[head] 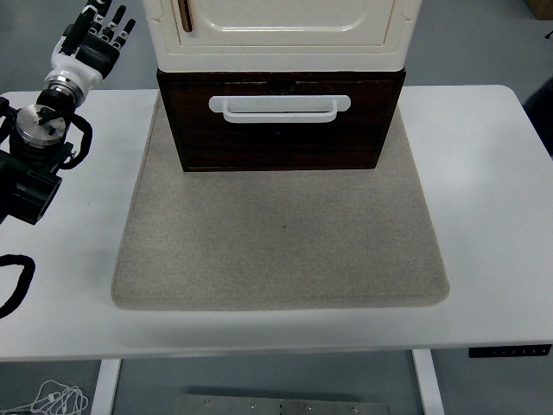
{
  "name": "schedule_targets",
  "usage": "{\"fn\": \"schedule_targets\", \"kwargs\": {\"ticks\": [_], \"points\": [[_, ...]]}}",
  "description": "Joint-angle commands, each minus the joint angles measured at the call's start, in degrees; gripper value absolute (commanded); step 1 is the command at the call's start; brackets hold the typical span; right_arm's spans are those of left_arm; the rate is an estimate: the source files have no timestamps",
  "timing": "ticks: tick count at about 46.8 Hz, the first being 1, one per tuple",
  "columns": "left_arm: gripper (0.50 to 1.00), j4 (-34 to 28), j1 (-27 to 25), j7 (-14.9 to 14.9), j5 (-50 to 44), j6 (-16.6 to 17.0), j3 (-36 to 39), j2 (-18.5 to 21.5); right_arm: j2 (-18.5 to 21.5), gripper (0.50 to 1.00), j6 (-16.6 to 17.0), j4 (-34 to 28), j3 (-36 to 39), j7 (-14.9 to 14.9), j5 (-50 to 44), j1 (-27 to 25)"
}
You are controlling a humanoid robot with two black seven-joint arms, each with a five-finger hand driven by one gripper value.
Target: Open the drawer under the combination cabinet
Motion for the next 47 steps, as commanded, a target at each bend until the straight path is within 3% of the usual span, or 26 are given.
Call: {"fn": "schedule_targets", "kwargs": {"ticks": [1, 47], "points": [[1.0, 0.0, 0.0, -0.08, 0.0, 0.07, 0.0, 0.0, 0.0, 0.926, 0.03, 0.0, 0.0, 0.0, 0.0, -0.01], [1.0, 1.76, -1.05, 0.01, 0.0, 0.07, -1.41, 1.14, 0.0, 0.926, 0.03, 0.0, 0.0, 0.0, 0.0, -0.01]]}}
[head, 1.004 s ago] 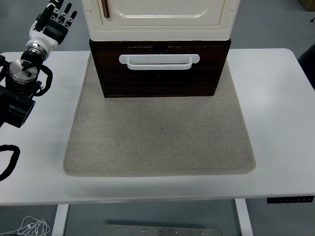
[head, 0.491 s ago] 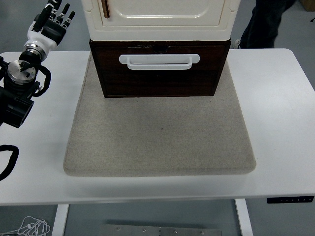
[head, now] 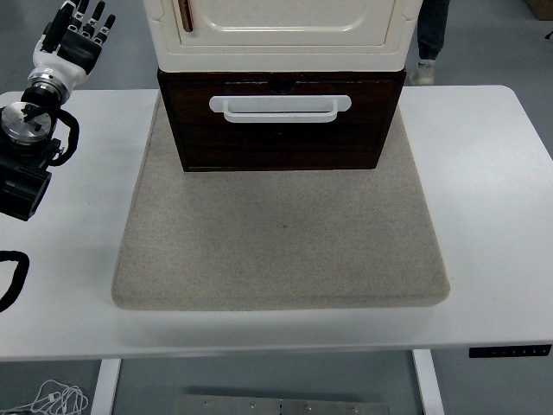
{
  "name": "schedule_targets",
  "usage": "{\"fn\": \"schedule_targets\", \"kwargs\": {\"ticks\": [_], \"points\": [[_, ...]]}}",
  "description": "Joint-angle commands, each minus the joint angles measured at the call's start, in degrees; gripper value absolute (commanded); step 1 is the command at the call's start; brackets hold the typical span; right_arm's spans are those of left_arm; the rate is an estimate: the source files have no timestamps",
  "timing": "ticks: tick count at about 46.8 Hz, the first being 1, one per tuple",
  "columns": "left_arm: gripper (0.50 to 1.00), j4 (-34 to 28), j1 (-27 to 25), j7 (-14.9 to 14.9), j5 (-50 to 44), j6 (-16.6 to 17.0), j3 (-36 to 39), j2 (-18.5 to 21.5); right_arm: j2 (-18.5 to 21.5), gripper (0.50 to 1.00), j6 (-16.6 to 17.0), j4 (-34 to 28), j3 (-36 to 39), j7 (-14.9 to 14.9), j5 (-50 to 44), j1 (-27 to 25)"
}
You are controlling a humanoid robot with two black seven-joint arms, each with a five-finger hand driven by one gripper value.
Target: Open the drawer under the combination cabinet
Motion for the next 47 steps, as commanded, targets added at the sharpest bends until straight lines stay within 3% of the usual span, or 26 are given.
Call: {"fn": "schedule_targets", "kwargs": {"ticks": [1, 10, 24, 33, 47], "points": [[1.0, -0.09, -0.84, 0.26, 0.67, 0.56, 0.96, 0.18, 0.0, 0.926, 0.02, -0.02, 0.0, 0.0, 0.0, -0.01], [1.0, 0.7, -5.41, 0.52, 0.75, 2.14, 6.32, 1.93, 0.0, 0.928, 0.02, -0.02, 0.0, 0.0, 0.0, -0.01], [1.0, 0.43, -12.26, 0.61, 0.75, 2.23, 5.97, 8.08, 0.0, 0.926, -0.07, -0.02, 0.0, 0.0, 0.0, -0.01], [1.0, 0.35, -20.78, 1.05, 1.02, 2.23, 7.11, 11.69, 0.0, 0.928, -0.07, -0.02, 0.0, 0.0, 0.0, -0.01], [1.0, -7.47, -36.17, 1.05, 3.3, 2.41, 14.23, 17.05, 0.0, 0.926, -0.07, -0.02, 0.0, 0.0, 0.0, -0.01]]}}
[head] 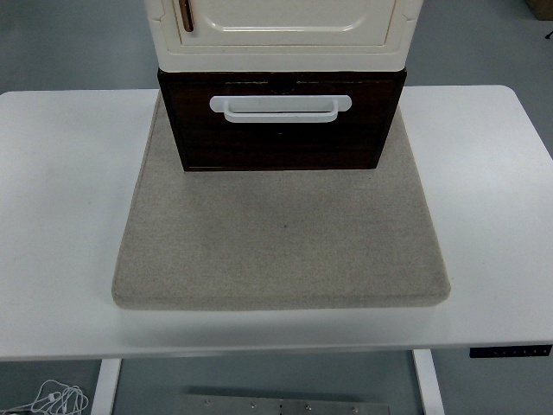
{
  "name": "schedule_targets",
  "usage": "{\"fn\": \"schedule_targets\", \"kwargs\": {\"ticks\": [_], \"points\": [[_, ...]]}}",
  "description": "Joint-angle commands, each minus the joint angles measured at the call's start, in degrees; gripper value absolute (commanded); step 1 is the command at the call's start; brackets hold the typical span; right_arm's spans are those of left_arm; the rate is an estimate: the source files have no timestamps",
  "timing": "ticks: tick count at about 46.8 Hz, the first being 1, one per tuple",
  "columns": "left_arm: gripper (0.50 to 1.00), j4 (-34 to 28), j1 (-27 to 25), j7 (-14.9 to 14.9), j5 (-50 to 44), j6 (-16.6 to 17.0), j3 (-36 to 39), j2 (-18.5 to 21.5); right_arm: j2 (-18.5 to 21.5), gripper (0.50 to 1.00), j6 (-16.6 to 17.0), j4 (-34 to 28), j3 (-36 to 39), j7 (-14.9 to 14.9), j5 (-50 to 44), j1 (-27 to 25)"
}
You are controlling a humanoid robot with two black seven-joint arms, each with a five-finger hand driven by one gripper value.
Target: Open the drawer under the combination cabinet
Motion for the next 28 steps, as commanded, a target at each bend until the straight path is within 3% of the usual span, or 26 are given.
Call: {"fn": "schedule_targets", "kwargs": {"ticks": [1, 11, 21, 28], "points": [[1.0, -3.48, -3.68, -0.07, 0.45, -0.08, 2.7, 1.32, 0.0, 0.926, 0.04, 0.0, 0.0, -0.01, 0.0, -0.02], [1.0, -13.32, -12.56, -0.07, 6.77, 0.09, 7.36, 2.64, 0.0, 0.926, -0.05, 0.0, 0.0, -0.01, 0.0, -0.02], [1.0, -24.39, -15.02, 0.8, 15.21, 0.88, 8.5, 2.29, 0.0, 0.926, -0.05, 0.0, 0.0, -0.01, 0.0, -0.02], [1.0, -33.71, -19.06, 2.82, 18.2, 0.97, 16.05, 2.55, 0.0, 0.928, -0.05, 0.0, 0.0, -0.01, 0.0, -0.02]]}}
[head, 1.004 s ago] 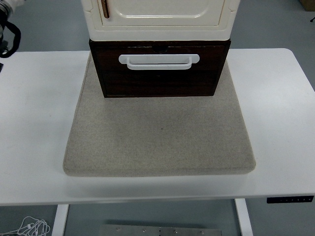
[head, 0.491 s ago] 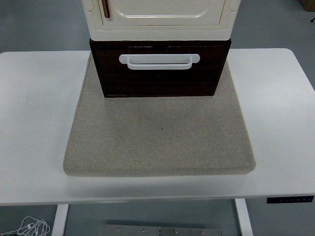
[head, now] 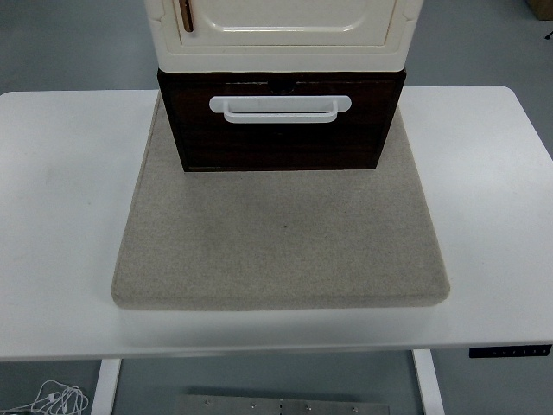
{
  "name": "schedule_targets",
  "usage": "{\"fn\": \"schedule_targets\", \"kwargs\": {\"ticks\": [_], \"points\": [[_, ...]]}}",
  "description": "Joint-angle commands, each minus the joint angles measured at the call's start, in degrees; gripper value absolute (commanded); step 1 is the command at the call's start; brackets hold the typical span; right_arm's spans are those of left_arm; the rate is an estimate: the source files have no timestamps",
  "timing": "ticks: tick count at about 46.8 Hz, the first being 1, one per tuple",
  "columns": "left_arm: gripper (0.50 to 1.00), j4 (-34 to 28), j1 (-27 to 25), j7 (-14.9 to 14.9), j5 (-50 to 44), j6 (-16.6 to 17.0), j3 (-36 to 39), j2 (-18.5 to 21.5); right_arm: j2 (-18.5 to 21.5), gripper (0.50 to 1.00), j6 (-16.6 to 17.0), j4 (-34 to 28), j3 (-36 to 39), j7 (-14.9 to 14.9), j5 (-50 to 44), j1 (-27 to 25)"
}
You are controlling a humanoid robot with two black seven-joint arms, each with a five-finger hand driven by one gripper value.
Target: Open the drawer under the combination cabinet
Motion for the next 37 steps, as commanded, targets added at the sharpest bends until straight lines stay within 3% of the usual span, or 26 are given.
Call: {"fn": "schedule_targets", "kwargs": {"ticks": [1, 7, 17, 37], "points": [[1.0, -4.89, -2.44, 0.84, 0.51, 0.08, 4.97, 0.26, 0.0, 0.926, 0.03, 0.0, 0.0, -0.01, 0.0, -0.01], [1.0, -11.57, -6.05, 1.89, 0.51, -0.01, 12.71, 1.05, 0.0, 0.928, -0.06, 0.0, 0.0, -0.01, 0.0, -0.01], [1.0, -22.48, -11.06, 7.08, 0.6, 0.08, 24.48, 2.81, 0.0, 0.926, -0.06, 0.0, 0.0, -0.01, 0.0, -0.01], [1.0, -33.29, -21.43, 11.47, 0.51, -1.06, 50.76, 4.13, 0.0, 0.926, 0.03, 0.0, 0.0, -0.01, 0.0, -0.01]]}}
